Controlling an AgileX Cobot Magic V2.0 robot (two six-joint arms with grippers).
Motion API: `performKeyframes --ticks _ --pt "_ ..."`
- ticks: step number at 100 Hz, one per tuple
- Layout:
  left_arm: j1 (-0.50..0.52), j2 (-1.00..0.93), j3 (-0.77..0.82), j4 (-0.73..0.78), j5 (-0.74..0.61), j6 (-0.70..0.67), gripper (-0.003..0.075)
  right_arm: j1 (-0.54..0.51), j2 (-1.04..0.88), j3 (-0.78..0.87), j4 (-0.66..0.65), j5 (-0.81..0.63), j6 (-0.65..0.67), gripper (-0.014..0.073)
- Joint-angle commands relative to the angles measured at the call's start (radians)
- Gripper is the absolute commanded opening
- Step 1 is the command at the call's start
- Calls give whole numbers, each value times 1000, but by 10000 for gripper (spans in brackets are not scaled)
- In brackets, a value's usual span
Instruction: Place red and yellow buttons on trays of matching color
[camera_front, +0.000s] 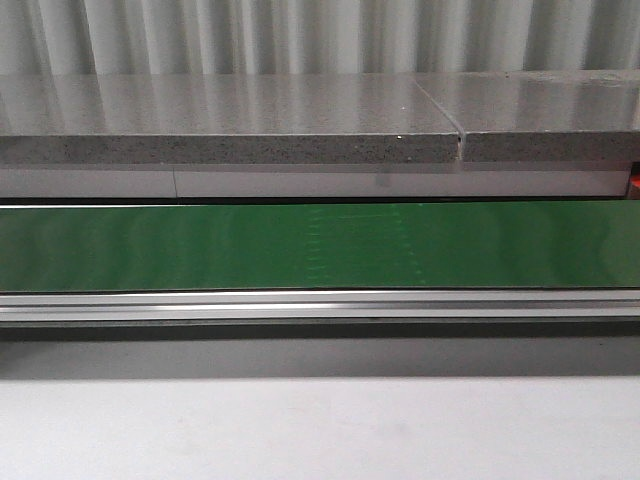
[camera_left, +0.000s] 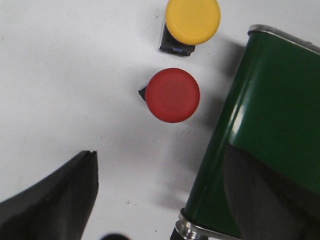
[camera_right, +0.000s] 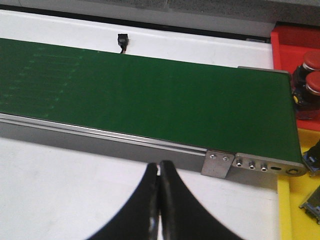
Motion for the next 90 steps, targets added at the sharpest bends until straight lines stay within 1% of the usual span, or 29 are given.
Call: performKeyframes --ticks 1,16,28,48,77,84,90 --pt "4 30 -95 -13 47 -14 512 1 4 -24 -9 -67 -8 -65" --pt "4 126 -200 -17 116 -14 512 1 4 -24 -9 -67 -8 -65" --pt "4 189 -252 -21 169 -14 512 1 4 -24 -9 -67 -8 -65" --pt "4 250 -293 -76 169 -14 512 1 4 -24 -9 -67 -8 -65" --pt "4 290 -293 -77 139 -14 510 1 4 -24 -9 -67 -8 -65" --pt "4 290 -293 -77 134 -14 477 1 4 -24 -9 -67 -8 -65" --pt "4 290 -293 -77 136 -14 414 1 4 -24 -9 -67 -8 -65"
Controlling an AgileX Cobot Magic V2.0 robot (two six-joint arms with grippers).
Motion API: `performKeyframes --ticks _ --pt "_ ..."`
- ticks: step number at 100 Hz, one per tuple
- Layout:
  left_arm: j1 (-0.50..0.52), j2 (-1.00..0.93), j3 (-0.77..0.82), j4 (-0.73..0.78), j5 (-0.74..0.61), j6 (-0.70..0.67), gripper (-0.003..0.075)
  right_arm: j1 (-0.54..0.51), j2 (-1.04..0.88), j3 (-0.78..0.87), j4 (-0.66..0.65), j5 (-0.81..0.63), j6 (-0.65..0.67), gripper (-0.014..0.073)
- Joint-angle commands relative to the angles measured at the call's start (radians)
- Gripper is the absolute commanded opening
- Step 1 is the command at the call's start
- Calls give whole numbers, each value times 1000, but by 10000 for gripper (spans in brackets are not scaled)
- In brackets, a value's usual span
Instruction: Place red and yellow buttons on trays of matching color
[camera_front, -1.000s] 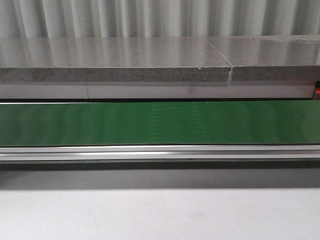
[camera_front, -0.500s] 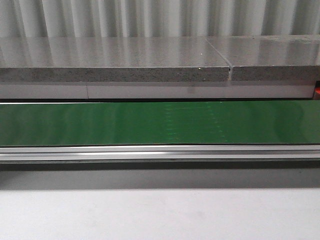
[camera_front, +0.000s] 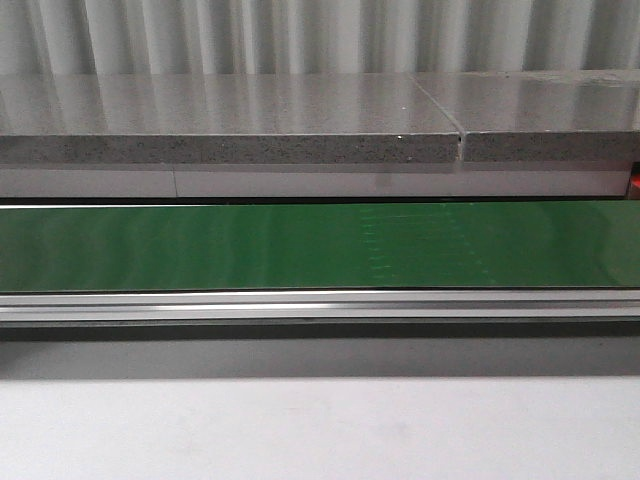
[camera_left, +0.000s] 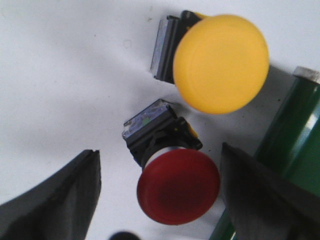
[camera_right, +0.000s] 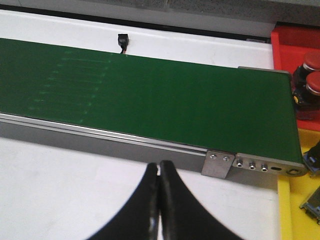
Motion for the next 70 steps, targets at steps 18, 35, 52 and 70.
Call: performKeyframes --ticks 18,35,52,70 --pt "2 -48 -31 -25 -2 -10 240 1 4 -24 -9 -67 -8 -65" --pt "2 -59 -31 -25 -2 -8 188 1 4 -24 -9 -67 -8 -65" --pt "0 -125 -31 1 -4 4 188 1 4 -24 -9 -67 -8 -65" --pt "-33 -224 -31 106 5 -12 188 1 4 -24 -9 -67 -8 -65"
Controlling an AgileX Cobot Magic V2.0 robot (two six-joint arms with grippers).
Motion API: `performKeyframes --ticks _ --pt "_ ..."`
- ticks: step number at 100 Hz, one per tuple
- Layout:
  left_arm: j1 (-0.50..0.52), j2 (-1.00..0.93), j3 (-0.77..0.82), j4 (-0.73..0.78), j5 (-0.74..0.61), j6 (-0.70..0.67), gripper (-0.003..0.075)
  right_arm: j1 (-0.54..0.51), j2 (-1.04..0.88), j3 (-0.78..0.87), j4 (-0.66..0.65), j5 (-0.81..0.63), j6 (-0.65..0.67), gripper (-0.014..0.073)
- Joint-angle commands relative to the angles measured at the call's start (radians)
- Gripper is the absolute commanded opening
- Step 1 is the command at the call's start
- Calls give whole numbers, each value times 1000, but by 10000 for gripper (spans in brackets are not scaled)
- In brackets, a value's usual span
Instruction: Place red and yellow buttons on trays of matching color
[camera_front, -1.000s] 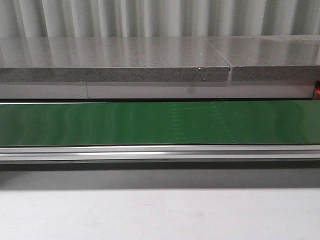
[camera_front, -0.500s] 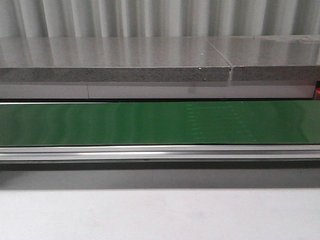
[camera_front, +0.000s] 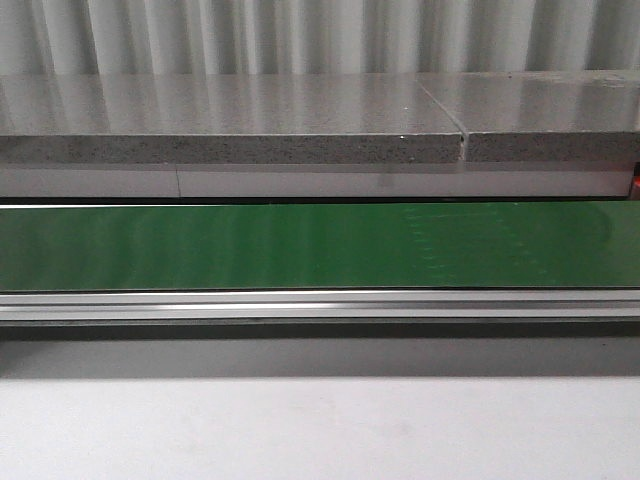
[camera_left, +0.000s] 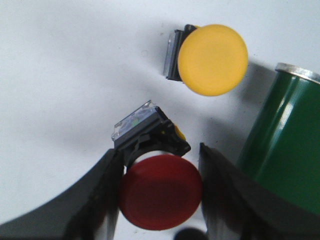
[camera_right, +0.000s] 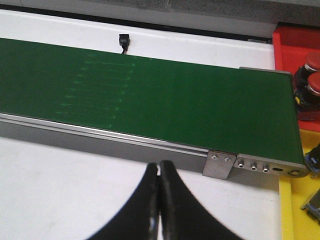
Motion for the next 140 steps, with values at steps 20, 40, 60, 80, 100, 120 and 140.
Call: performKeyframes --ticks 20,40,60,80,100,120,140 --pt "-74 -186 -31 68 61 -46 188 1 4 -24 -9 -67 -8 -65" --pt "-137 -234 -29 11 92 -46 188 1 4 -24 -9 -67 -8 -65" --pt "-199 -238 20 -30 101 -46 188 1 4 -24 -9 -67 -8 -65" --pt "-233 -238 105 -30 62 -46 188 1 4 -24 -8 -67 -8 -65" --pt "-233 -225 123 -28 53 -46 189 1 4 -24 -8 -67 -8 -65" --pt "-233 -215 123 -28 38 -46 232 1 4 -24 -8 -67 -8 -65" --pt "-233 -215 116 -33 8 -46 505 1 4 -24 -8 -67 -8 -65"
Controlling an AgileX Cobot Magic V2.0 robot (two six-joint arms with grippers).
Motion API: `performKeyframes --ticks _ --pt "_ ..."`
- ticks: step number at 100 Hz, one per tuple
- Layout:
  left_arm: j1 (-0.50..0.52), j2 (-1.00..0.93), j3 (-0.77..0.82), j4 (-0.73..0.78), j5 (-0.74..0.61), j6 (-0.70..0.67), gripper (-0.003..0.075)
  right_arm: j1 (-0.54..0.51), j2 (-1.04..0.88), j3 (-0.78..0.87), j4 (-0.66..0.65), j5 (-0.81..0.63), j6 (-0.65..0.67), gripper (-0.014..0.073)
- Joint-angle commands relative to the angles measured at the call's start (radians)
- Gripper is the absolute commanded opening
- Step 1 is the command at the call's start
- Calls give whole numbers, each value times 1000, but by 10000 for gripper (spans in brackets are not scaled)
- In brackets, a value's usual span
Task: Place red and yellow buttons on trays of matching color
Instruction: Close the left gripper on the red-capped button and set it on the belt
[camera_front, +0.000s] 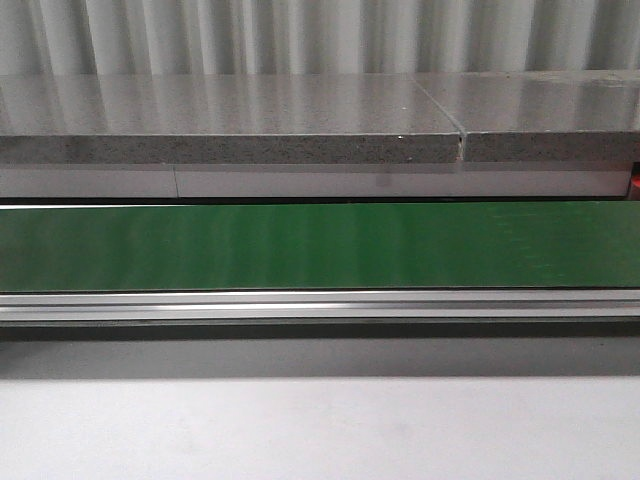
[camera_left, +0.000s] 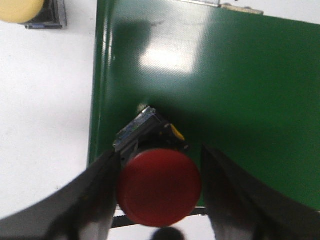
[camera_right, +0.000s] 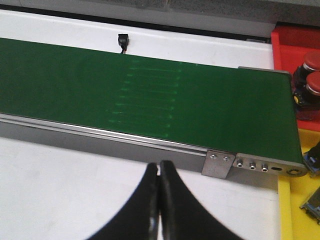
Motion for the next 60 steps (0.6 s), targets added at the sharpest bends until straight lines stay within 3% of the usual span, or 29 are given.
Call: performKeyframes --ticks 1,8,37,60 --pt "-5 -40 -32 -23 -29 -8 521 1 4 -24 -8 -67 -8 -65" --pt "-5 -40 -47 -27 -60 -8 559 1 4 -24 -8 -67 -8 -65" --pt "7 -42 -155 46 -73 -48 554 1 4 -24 -8 -67 -8 -65" --pt "94 -11 -157 92 -63 -69 554 1 4 -24 -8 -67 -8 -65"
